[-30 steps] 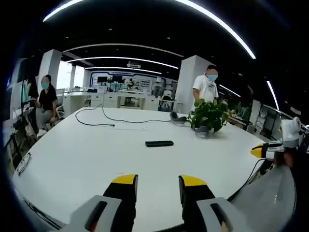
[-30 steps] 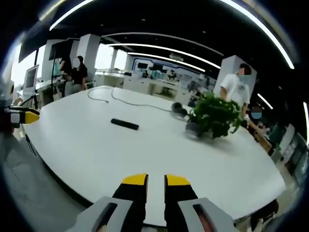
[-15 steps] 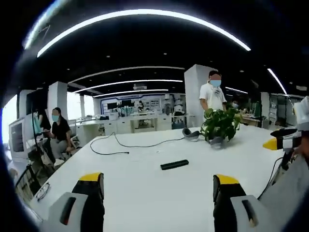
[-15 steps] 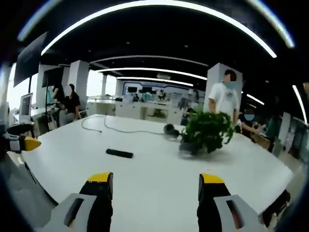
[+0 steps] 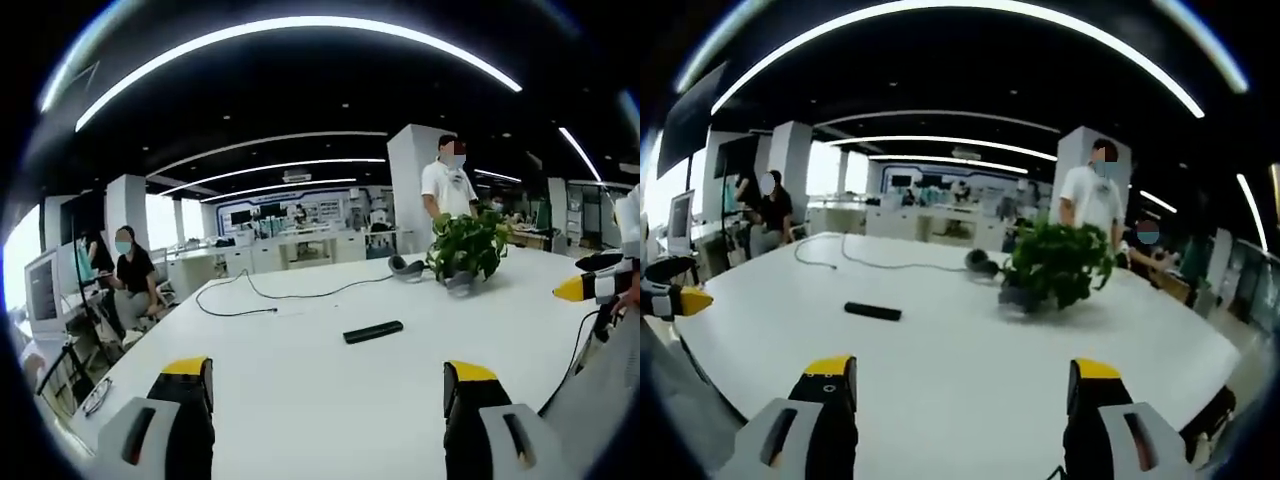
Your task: Press the specified remote control buttons in sequence, fully releasing each button before pressing the next.
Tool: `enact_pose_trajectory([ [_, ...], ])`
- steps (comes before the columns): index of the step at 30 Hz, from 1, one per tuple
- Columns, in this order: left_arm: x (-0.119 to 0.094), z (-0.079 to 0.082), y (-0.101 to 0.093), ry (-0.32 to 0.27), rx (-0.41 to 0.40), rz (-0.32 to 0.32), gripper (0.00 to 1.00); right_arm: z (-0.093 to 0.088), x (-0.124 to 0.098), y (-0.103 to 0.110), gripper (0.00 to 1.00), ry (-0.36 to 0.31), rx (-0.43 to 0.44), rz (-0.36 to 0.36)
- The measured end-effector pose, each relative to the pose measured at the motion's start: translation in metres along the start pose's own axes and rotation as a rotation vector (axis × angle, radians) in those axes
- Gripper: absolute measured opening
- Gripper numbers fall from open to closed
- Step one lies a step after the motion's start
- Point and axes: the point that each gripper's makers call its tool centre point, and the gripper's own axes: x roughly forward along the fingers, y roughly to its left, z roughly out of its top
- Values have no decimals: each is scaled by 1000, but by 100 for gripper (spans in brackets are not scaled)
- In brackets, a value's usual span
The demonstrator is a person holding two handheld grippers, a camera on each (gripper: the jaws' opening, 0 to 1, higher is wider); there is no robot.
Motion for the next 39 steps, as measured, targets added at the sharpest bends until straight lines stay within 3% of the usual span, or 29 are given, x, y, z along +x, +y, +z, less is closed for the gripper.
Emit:
enact_pose_trajectory([
  [3,0,-4,-1,18,4,-1,100,-6,1,2,83,34,-17,4],
  [7,0,-3,-3,14,20,-12,100,-4,-1,1,82,19,-26,0],
  [35,2,-9,-3,46,23,-10,98,-15,2,-1,77,81,-74,-17],
  [39,3,-6,-7,46,7,-47,98,-18,2,-2,75,100,-89,-21],
])
